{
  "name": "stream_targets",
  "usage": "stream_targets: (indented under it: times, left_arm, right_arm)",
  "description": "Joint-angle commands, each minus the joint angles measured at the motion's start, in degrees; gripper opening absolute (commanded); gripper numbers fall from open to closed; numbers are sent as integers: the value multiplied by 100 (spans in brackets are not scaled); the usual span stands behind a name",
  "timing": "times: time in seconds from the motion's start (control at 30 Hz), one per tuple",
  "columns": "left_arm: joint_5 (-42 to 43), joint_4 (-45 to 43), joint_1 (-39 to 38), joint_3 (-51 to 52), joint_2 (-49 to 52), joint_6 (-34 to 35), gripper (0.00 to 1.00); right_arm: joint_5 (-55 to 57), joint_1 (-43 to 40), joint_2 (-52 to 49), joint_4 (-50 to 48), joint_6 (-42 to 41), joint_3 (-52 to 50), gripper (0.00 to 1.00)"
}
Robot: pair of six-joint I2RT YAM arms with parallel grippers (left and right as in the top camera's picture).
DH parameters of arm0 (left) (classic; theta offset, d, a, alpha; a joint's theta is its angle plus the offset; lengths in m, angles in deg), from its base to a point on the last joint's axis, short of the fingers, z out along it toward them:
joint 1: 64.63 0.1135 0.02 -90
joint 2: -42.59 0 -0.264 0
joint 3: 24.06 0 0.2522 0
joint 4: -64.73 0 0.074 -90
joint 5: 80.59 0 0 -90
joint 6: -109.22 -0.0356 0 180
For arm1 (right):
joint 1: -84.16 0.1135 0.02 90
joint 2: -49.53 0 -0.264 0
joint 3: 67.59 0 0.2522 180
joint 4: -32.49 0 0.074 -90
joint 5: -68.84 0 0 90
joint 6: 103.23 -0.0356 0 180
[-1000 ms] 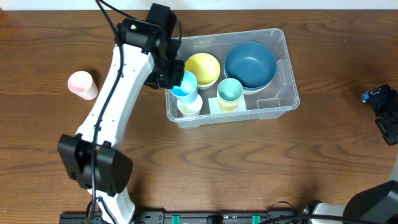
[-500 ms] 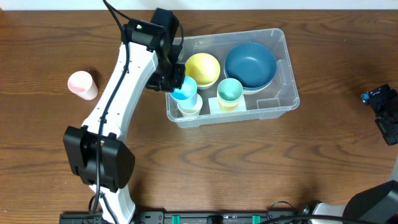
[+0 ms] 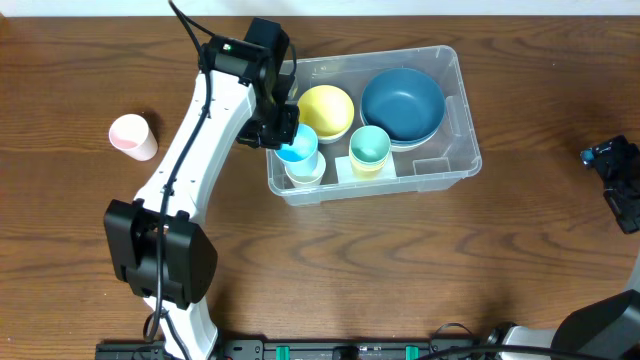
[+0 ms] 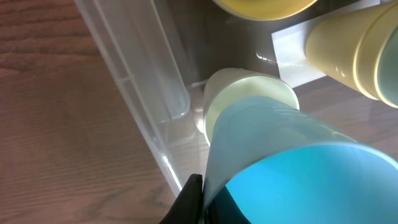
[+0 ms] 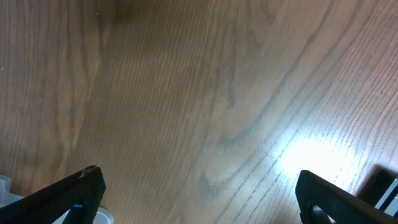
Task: Pack container
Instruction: 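Carry the light blue cup into the bin onto the cream cup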
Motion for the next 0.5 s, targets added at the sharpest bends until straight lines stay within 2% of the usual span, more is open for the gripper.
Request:
stream_targets:
  times: [0.0, 0.47]
  left_arm:
    - [-72, -22, -101, 26, 44, -184, 6]
    - [-417, -17, -210, 26, 44, -205, 6]
  right_arm:
    - [20, -26, 15, 2, -57, 0, 99]
    - [20, -26, 15, 4, -57, 0, 99]
